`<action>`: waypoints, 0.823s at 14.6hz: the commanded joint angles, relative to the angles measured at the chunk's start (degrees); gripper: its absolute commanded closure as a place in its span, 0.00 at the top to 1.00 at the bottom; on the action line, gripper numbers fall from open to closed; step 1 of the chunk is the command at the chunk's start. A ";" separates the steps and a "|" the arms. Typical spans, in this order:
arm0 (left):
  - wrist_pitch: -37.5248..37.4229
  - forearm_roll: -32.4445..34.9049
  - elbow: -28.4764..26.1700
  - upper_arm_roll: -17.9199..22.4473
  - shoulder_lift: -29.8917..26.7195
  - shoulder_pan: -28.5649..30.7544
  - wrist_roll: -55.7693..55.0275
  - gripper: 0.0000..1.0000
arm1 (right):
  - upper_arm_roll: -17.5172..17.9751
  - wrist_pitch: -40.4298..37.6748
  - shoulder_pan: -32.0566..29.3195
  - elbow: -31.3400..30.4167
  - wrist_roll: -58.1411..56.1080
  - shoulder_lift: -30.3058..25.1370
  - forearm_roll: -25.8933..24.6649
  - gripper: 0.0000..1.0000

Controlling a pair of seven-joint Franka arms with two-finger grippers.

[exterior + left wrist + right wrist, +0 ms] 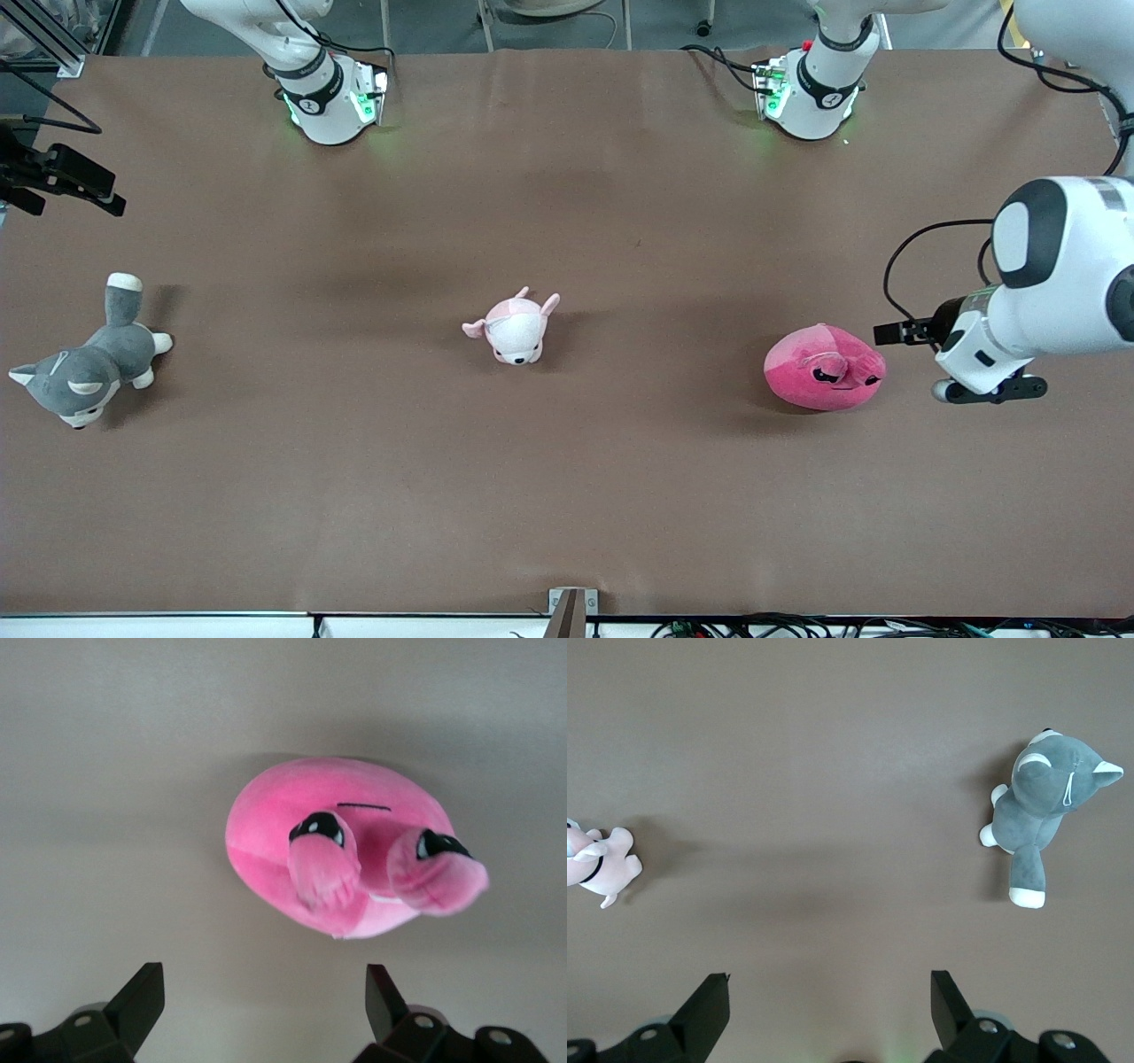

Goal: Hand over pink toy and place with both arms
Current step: 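Reach the left gripper down to the pink plush and grasp it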

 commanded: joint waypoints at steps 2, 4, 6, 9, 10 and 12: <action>3.95 -4.10 -0.94 0.06 1.24 0.02 -0.49 0.99 | 0.37 1.06 -0.62 -0.40 0.15 0.33 -1.04 1.00; 5.27 -4.72 -0.94 0.06 2.03 0.11 -0.49 0.94 | 0.37 1.94 -0.54 -0.49 -0.03 1.82 -1.03 1.00; 5.45 -4.81 -0.94 0.06 2.64 0.11 -0.49 0.88 | 0.37 2.29 -0.71 -0.49 0.14 2.53 -1.04 1.00; 7.11 -4.81 -0.93 0.06 3.35 0.20 -0.58 0.70 | 0.28 3.34 -0.88 -0.40 -0.29 5.16 -1.12 1.00; 8.17 -4.81 -0.85 0.06 3.79 0.11 -0.58 0.65 | 0.28 4.31 -1.32 -0.40 -0.38 6.73 -1.21 1.00; 9.49 -4.81 -0.85 0.06 4.14 0.02 -0.58 0.54 | 0.28 5.55 -2.55 -0.40 -0.38 11.03 -1.12 1.00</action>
